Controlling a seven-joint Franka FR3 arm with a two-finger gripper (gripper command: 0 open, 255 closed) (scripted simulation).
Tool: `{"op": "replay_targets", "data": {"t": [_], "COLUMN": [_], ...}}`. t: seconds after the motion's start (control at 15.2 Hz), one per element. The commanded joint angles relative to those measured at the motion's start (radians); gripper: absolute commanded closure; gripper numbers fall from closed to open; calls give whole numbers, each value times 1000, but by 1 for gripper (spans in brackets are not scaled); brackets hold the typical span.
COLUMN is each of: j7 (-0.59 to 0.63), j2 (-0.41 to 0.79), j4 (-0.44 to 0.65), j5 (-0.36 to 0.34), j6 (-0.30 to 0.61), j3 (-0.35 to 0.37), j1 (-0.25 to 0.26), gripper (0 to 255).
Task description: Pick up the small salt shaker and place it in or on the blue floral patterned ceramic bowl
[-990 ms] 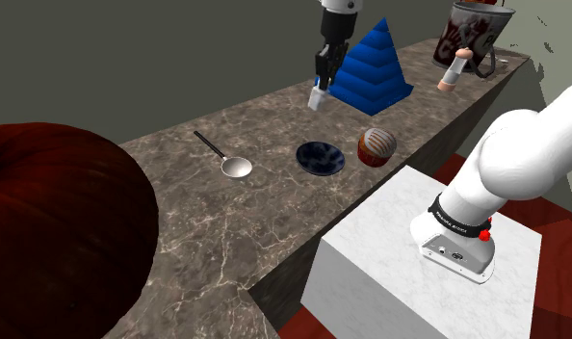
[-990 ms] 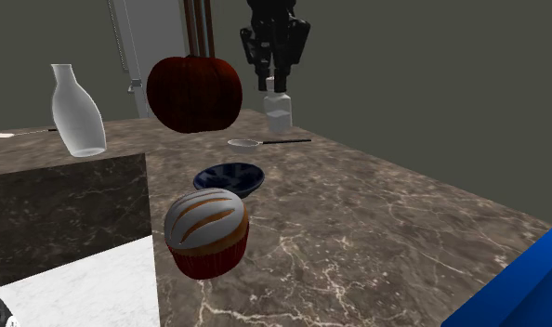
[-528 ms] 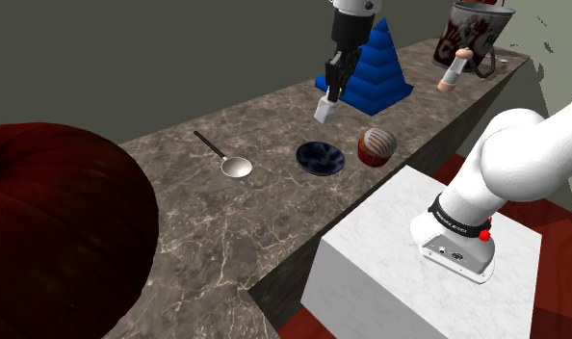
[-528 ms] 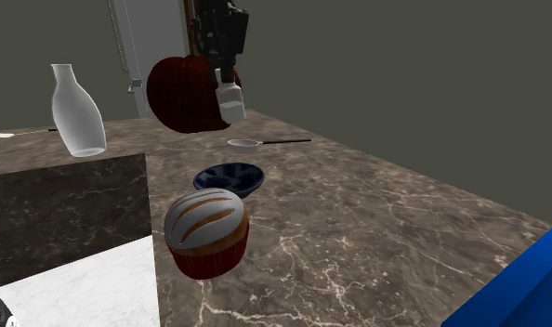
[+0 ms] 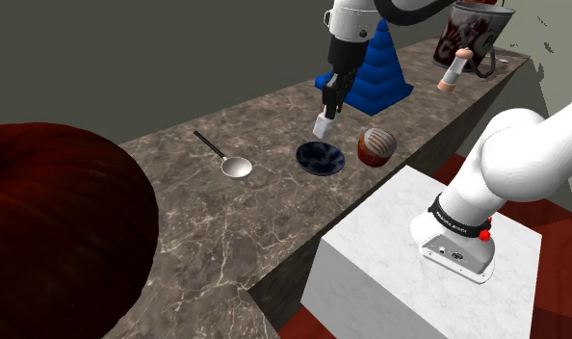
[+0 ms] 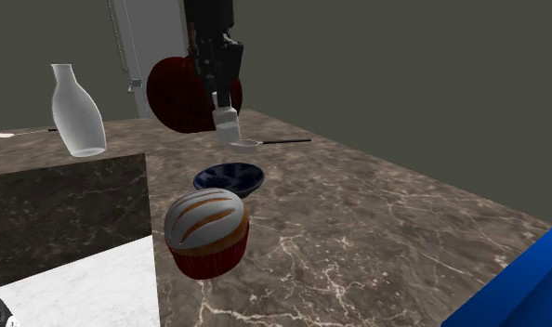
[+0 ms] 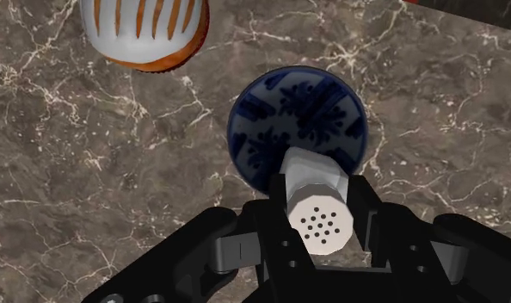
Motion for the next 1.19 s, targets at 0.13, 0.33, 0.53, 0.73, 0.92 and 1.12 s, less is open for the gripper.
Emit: {"op": "replay_targets", "data": {"t": [0.13, 0.33, 0.53, 0.73, 0.92, 1.12], "j7": [-4, -4, -4, -3, -3, -3], "j2": [13, 26, 42, 62, 62, 62], "j4": [-45, -77, -107, -136, -136, -136], "j5": [1, 3, 5, 7, 7, 7], "j6": [59, 104, 149, 199, 199, 199], "j3": [2, 5, 9, 13, 13, 13], "j1": [-1, 0, 0, 0, 1, 1], "gripper": [255, 255, 255, 255, 255, 255]}}
